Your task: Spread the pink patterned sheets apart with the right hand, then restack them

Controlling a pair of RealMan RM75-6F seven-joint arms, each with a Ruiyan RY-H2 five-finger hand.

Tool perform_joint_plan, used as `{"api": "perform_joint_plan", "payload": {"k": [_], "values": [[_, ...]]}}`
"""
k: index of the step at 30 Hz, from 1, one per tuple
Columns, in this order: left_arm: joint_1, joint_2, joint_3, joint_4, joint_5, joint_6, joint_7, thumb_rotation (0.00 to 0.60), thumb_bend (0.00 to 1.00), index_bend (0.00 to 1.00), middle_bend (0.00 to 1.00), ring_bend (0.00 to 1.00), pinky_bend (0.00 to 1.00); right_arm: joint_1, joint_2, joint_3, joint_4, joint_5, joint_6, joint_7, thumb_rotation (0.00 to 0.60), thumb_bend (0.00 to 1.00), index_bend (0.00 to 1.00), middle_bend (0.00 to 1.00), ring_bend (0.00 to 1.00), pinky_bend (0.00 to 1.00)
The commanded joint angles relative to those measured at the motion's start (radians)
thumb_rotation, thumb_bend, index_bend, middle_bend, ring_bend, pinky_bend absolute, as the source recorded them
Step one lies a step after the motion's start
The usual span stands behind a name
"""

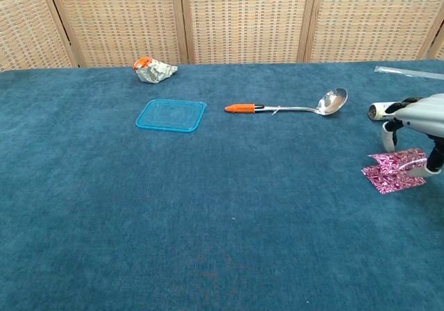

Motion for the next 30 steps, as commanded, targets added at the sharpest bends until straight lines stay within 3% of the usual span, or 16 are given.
{"api": "perform_joint_plan", "payload": {"k": [1, 5, 21, 30], "values": [[0.000, 0.000, 0.000, -0.001, 0.000, 0.000, 0.001, 0.471, 0.00, 0.07, 0.00, 0.00, 0.00, -0.014, 0.012, -0.017, -0.005, -0.023, 0.008, 0.016, 0.600, 0.31, 0.45, 0.34, 0.00, 0.00], [0.000, 0.000, 0.000, -0.004, 0.004, 0.003, 0.003, 0.471, 0.00, 0.07, 0.00, 0.00, 0.00, -0.020, 0.013, -0.026, 0.004, -0.043, 0.008, 0.035, 0.600, 0.26, 0.45, 0.32, 0.00, 0.00], [0.006, 0.005, 0.000, -0.001, 0.001, 0.007, -0.003, 0.470, 0.00, 0.07, 0.00, 0.00, 0.00, 0.005, -0.021, -0.010, 0.035, -0.072, -0.008, 0.037, 0.600, 0.26, 0.43, 0.29, 0.00, 0.00], [0.008, 0.005, 0.000, 0.003, 0.000, 0.008, -0.008, 0.469, 0.00, 0.07, 0.00, 0.00, 0.00, 0.008, -0.021, -0.009, 0.036, -0.065, -0.019, 0.030, 0.600, 0.18, 0.34, 0.23, 0.00, 0.00]]}}
